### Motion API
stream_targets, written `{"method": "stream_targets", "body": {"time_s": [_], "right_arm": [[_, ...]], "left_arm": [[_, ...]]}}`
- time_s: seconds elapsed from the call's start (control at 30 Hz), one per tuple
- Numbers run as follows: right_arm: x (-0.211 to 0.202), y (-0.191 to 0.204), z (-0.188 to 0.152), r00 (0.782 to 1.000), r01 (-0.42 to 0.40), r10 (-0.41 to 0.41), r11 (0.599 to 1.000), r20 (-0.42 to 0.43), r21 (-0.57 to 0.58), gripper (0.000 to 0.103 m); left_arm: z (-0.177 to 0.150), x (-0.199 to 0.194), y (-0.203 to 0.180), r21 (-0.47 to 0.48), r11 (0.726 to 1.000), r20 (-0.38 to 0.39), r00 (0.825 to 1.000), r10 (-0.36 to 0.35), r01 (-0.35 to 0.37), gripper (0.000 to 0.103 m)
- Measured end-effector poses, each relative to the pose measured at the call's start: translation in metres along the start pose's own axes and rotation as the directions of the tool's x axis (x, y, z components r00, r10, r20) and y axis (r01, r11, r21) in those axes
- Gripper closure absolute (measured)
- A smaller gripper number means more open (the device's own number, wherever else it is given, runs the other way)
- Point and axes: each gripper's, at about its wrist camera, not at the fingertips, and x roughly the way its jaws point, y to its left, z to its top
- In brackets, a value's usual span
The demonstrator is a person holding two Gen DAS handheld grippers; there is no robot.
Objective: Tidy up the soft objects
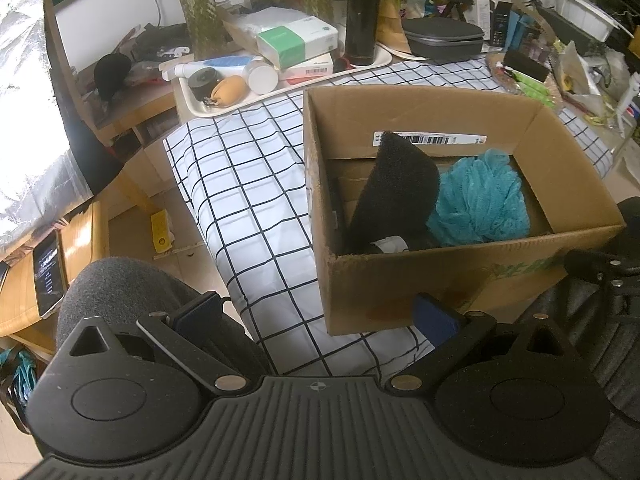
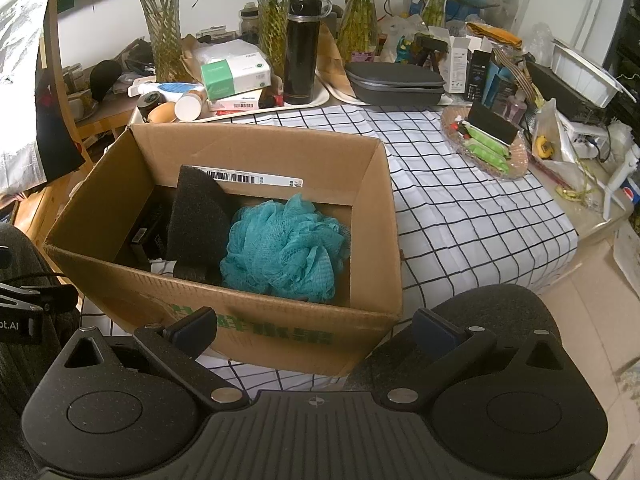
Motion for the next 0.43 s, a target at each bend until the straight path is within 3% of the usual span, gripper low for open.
{"method": "stream_targets", "body": {"time_s": [0.43], "right_arm": [[0.0003,0.0002,-0.0003,1.0,0.001,-0.001,1.0,-0.001,0.001,0.0]], "left_arm": [[-0.0008,-0.0001,-0.0002,0.0,1.0,0.009,1.0,-0.004,0.004,0.0]]}}
